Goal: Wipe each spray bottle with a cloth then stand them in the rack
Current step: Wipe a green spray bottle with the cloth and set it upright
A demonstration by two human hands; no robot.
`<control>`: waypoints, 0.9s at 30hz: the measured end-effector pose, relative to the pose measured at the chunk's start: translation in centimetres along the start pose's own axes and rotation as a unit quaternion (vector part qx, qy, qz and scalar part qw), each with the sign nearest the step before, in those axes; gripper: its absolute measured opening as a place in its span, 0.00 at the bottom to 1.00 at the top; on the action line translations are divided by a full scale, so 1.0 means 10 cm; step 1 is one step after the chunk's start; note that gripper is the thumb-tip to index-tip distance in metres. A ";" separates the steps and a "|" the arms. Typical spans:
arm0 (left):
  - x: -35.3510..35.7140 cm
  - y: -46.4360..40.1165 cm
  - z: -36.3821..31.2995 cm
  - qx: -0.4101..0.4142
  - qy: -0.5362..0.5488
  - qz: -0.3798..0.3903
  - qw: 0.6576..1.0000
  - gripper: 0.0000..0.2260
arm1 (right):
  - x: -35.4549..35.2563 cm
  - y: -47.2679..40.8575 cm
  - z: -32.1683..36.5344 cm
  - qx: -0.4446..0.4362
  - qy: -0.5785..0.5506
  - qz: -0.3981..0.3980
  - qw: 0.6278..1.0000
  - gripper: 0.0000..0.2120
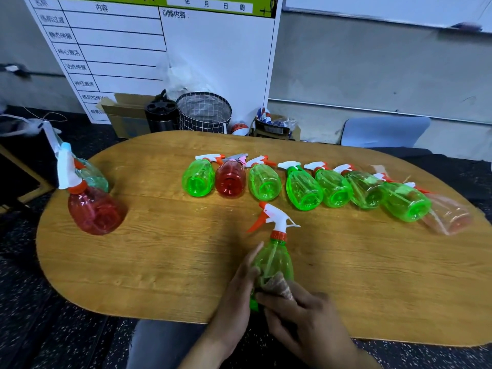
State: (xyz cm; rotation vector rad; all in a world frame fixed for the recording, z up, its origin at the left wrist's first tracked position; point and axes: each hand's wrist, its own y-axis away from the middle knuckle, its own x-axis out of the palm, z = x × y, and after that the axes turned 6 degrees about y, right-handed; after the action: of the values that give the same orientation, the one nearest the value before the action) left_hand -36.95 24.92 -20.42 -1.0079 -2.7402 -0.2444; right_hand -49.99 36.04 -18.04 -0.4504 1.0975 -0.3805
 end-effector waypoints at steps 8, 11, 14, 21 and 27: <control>-0.02 0.03 -0.04 -0.068 0.063 0.013 0.996 0.20 | 0.02 -0.47 -0.10 0.234 -0.072 -0.083 0.966 0.11; -0.03 0.03 -0.03 -0.069 0.071 0.009 0.995 0.22 | 0.05 -0.39 -0.04 0.209 -0.058 -0.065 0.974 0.12; -0.03 0.03 0.00 -0.051 0.041 -0.005 0.998 0.24 | 0.04 -0.13 0.04 0.132 -0.056 -0.039 0.989 0.12; 0.01 0.02 -0.03 -0.034 0.011 -0.026 0.999 0.24 | -0.09 -0.01 0.05 0.086 -0.078 -0.031 0.993 0.11; 0.00 0.05 -0.11 -0.053 0.019 0.018 0.998 0.38 | -0.31 -0.52 -0.20 0.236 -0.088 -0.117 0.961 0.15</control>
State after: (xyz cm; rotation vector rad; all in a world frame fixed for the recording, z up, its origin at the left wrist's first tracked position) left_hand -36.47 25.04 -19.32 -1.0659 -2.6981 -0.4014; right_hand -53.41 32.92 -13.74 -0.1816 0.7481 -0.7761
